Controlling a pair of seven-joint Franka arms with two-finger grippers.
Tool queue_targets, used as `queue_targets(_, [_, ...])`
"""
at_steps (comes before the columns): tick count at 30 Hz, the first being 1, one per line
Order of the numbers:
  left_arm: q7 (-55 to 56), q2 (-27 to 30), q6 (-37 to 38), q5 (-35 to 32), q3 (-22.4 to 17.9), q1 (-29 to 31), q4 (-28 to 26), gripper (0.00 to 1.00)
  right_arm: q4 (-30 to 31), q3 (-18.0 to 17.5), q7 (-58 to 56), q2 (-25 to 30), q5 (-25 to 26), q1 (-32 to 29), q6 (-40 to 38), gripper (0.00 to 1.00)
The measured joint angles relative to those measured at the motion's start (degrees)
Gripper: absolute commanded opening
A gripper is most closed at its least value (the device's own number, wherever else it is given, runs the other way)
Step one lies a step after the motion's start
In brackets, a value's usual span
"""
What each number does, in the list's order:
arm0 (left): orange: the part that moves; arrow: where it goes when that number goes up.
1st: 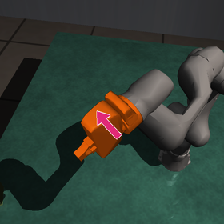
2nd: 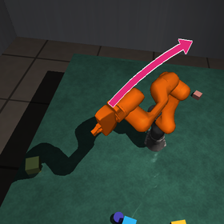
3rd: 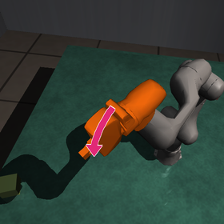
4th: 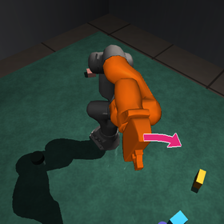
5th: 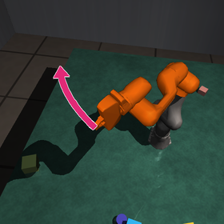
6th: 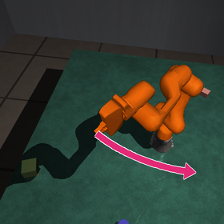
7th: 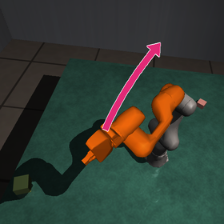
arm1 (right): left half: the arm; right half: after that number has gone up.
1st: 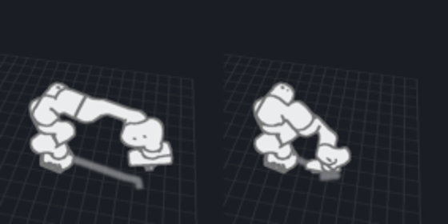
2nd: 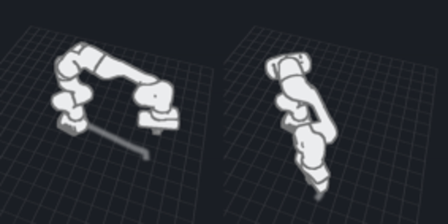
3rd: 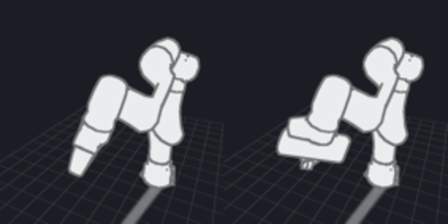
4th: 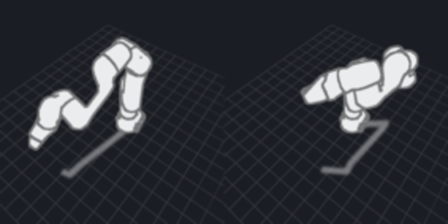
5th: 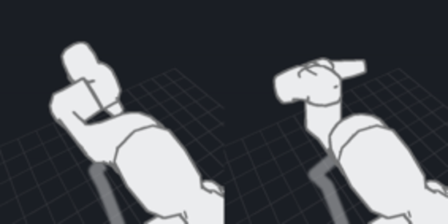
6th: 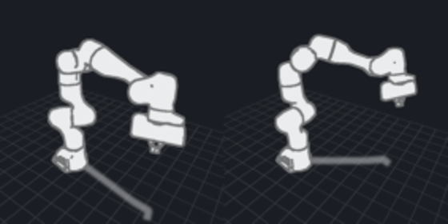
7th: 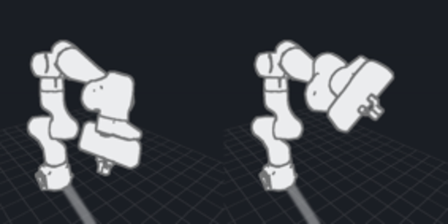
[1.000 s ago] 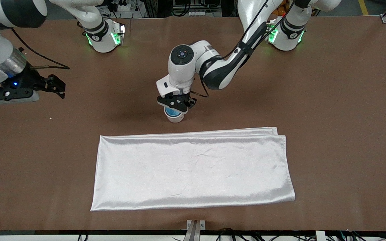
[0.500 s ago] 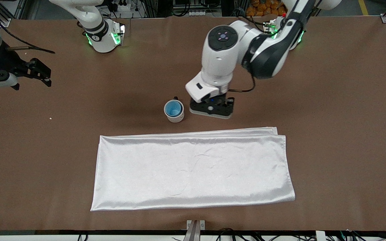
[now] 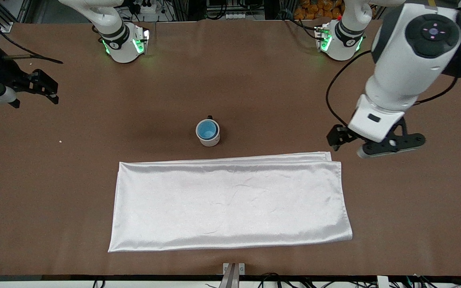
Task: Place blue cup into white mug on table
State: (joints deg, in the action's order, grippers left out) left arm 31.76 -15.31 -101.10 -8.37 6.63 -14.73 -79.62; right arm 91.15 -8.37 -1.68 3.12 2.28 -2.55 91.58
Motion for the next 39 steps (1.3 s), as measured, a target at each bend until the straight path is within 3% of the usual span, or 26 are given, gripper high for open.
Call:
queue_targets(6, [-0.01, 0.01, 0.00, 0.00, -0.02, 6.51, -0.38, 1.00, -2.63, 0.48, 0.02, -1.84, -0.14, -0.04, -1.24, 1.00])
queue_targets(12, [-0.68, 0.27, -0.15, 0.00, 0.08, 11.21, -0.36, 1.00, -3.71, 3.49, 0.00, -3.87, -4.26, -0.07, -1.27, 1.00])
queue_targets(17, [-1.74, 1.07, -0.13, 0.00, 0.18, 11.96, -0.35, 1.00, -3.75, 5.50, -0.24, -5.00, -5.82, -0.12, -1.27, 1.00])
queue_targets(27, [-6.90, 1.67, 0.91, 0.00, 0.38, 12.13, -0.43, 1.00, -3.94, 5.48, -0.25, -5.41, -5.81, 0.14, -1.39, 1.00])
queue_targets(39, [-15.91, 2.56, 2.78, 4.18, 0.56, 13.99, -0.47, 1.00, -4.48, 5.45, -0.25, -5.41, -1.50, 0.94, -1.97, 1.00])
